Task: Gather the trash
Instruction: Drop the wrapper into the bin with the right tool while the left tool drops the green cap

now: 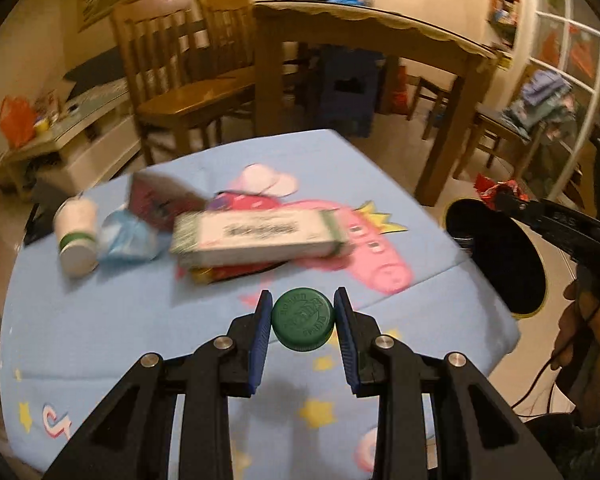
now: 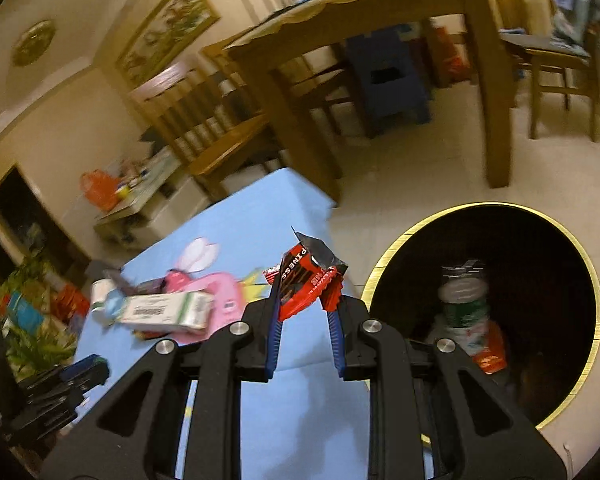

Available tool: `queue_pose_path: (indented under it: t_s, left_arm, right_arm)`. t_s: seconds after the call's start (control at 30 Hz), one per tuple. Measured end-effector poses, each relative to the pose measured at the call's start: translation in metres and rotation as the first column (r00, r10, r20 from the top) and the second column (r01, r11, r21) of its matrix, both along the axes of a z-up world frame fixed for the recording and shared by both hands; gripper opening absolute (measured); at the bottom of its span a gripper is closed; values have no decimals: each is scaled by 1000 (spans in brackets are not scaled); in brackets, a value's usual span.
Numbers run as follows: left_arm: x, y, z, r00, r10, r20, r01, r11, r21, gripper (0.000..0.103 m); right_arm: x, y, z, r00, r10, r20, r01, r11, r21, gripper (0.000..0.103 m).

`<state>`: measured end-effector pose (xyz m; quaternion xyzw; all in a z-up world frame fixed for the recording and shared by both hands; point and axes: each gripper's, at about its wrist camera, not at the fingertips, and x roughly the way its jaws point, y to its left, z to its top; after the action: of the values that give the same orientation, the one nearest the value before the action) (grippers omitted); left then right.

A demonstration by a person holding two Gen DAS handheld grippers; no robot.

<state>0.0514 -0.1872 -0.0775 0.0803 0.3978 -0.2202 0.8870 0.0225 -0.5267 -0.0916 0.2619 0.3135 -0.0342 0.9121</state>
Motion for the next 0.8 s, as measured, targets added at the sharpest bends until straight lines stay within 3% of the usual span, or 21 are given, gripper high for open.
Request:
queue_pose_path:
  t_s: [0.23,0.37,0.4,0.47,0.53,0.8]
  left_arm:
    - [-15,-61,8,993,-105,51,103,994,36,29]
    - [-18,-89,2,987,-154,49,151,987,58,29]
    - [-19,-93,1,986,-160,47,157,986,60,29]
    - [-20,-108,-2,982,-181,44,178,982,67,29]
    - [-22,-118,-4,980,-195,45,191,979,73,30]
    - [-22,-162,-20,967,-255,15,252,963,98,30]
  right_arm:
    - [-32,-51,0,990,-140,2,140,990,-16,21]
    - [-40,-81,-19,975,-208,-76,209,978,13,23]
    - [-40,-85,-25,971,-215,-104,218,976,20,27]
    - [-41,-92,-37,957,-240,-164,248,968,27,45]
    - [-46,-99,-42,935,-293,-198,302,953,13,68]
    - [-74,-116,-26,917,-393,-62,397,915,70,72]
